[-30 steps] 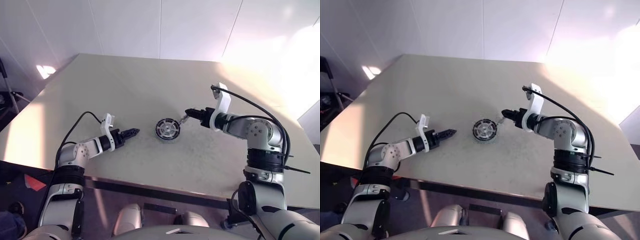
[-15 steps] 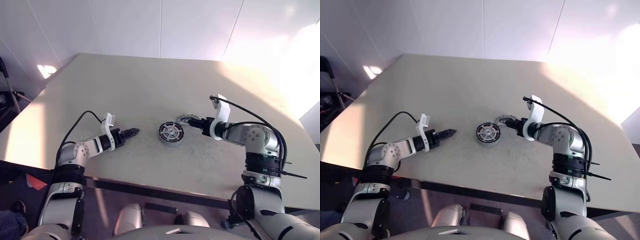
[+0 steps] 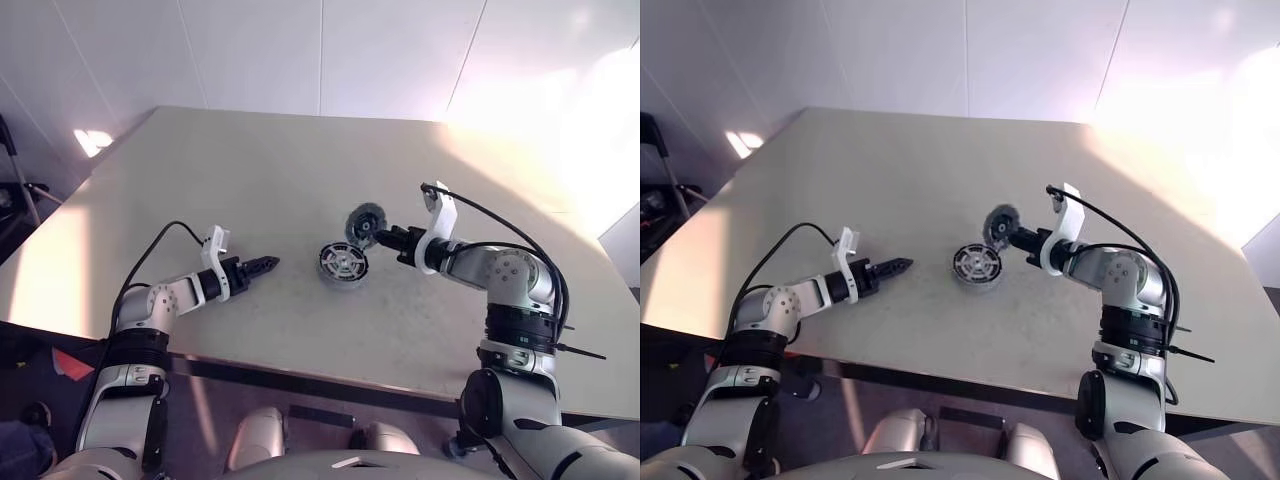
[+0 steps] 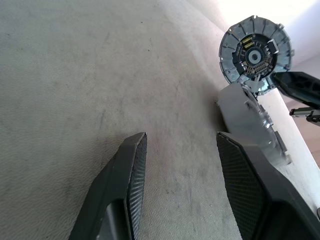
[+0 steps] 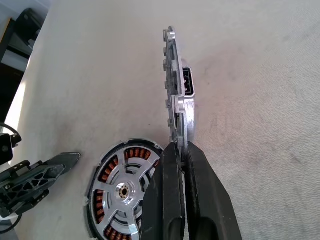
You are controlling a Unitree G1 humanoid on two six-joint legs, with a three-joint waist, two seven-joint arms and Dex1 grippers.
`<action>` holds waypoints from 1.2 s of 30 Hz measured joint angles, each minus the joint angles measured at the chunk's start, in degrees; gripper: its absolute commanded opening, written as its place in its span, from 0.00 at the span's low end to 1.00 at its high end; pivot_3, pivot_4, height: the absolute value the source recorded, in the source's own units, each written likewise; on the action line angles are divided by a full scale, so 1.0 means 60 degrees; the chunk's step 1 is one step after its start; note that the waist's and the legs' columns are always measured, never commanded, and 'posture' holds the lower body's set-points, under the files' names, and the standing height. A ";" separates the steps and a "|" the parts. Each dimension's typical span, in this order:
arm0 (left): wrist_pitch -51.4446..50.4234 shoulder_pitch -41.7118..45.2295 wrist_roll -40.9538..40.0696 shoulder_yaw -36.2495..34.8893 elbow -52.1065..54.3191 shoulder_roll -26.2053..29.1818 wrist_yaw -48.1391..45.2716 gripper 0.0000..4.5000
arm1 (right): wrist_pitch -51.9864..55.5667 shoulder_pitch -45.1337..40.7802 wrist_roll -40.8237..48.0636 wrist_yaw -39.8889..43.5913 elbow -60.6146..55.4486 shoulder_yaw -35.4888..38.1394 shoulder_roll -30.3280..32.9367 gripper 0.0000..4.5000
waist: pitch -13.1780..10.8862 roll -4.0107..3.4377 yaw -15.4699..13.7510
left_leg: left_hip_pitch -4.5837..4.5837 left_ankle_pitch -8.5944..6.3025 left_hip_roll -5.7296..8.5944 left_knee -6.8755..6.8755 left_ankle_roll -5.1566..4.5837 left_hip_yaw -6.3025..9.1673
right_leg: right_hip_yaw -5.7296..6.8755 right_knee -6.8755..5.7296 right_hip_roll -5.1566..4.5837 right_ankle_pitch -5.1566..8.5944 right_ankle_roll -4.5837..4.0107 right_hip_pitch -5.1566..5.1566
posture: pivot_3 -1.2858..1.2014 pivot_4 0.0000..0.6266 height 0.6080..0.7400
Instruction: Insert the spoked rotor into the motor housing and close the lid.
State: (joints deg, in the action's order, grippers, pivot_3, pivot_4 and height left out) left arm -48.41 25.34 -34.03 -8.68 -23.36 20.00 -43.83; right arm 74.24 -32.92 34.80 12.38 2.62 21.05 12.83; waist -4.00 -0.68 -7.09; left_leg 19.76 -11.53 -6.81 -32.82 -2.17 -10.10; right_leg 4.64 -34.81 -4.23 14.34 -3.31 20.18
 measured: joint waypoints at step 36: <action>0.0072 0.0102 0.0046 0.0076 -0.0138 0.0157 -0.0118 0.53 | -0.8728 0.2727 -0.4027 0.5357 -0.2007 -0.5393 0.4072 0.05 | -0.0001 0.0001 0.0028 | 0.0022 -0.0039 -0.0001 -0.0008 -0.0071 -0.0001 | 0.0001 0.0017 0.0005 0.0003 -0.0001 0.0009 | 0.52 0.00 1.00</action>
State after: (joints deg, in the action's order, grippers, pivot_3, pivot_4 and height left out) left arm -47.97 25.95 -33.76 -8.23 -24.19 20.94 -44.54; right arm 21.87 -16.56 10.64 44.52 -9.42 -11.30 37.26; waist -4.00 -0.67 -6.92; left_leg 19.89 -11.76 -6.81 -32.86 -2.59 -10.11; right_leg 4.64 -34.70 -4.20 14.36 -3.32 20.23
